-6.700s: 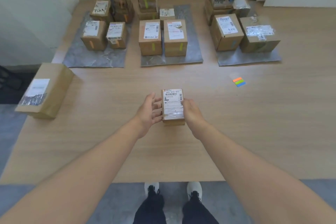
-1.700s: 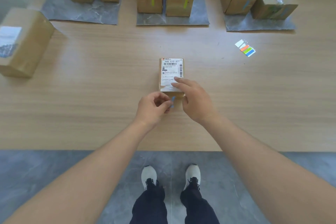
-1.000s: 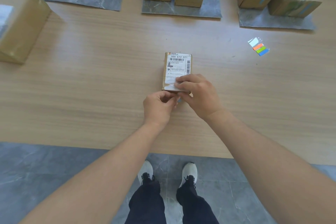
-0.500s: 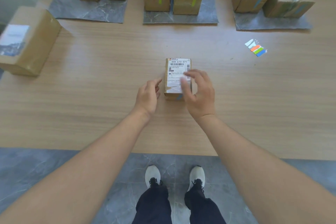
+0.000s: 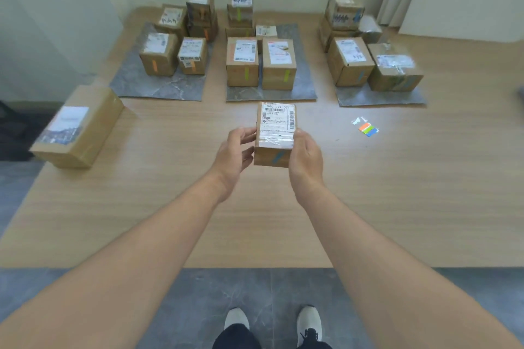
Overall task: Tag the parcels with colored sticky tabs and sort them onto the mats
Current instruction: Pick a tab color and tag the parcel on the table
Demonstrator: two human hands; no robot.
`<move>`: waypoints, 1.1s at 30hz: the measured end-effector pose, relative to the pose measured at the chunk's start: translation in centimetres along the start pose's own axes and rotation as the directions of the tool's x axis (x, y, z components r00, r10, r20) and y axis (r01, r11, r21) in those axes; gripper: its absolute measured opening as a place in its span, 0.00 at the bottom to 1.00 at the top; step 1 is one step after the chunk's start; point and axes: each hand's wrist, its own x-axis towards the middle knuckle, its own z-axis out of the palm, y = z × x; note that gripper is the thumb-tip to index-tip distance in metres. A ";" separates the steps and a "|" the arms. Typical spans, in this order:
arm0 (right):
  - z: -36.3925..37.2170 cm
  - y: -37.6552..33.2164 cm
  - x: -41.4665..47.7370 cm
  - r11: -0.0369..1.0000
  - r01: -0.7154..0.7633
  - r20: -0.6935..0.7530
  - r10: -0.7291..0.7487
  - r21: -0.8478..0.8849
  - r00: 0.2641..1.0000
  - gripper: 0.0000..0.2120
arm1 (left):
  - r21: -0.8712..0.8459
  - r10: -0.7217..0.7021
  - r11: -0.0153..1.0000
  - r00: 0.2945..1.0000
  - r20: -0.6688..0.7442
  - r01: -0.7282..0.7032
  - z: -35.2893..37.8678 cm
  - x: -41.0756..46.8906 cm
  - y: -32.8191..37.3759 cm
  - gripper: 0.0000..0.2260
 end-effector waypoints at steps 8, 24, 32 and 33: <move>-1.6 -12.3 -2.3 0.982 0.188 0.001 -0.188 -0.010 0.982 0.18 | 0.038 0.210 0.976 0.975 0.071 -0.213 0.8 -4.7 11.8 0.20; -6.7 -30.2 -4.3 0.888 0.454 -0.052 -0.458 -0.079 0.887 0.18 | 0.026 0.449 0.887 0.875 0.180 -0.460 4.2 -9.3 27.9 0.26; -8.1 -31.0 0.0 0.904 0.428 -0.068 -0.427 -0.004 0.902 0.16 | 0.013 0.417 0.903 0.881 0.222 -0.430 7.6 -5.6 29.6 0.24; -8.4 -30.7 0.8 0.906 0.423 -0.072 -0.422 0.001 0.904 0.16 | 0.015 0.407 0.907 0.885 0.224 -0.421 8.3 -4.8 29.6 0.24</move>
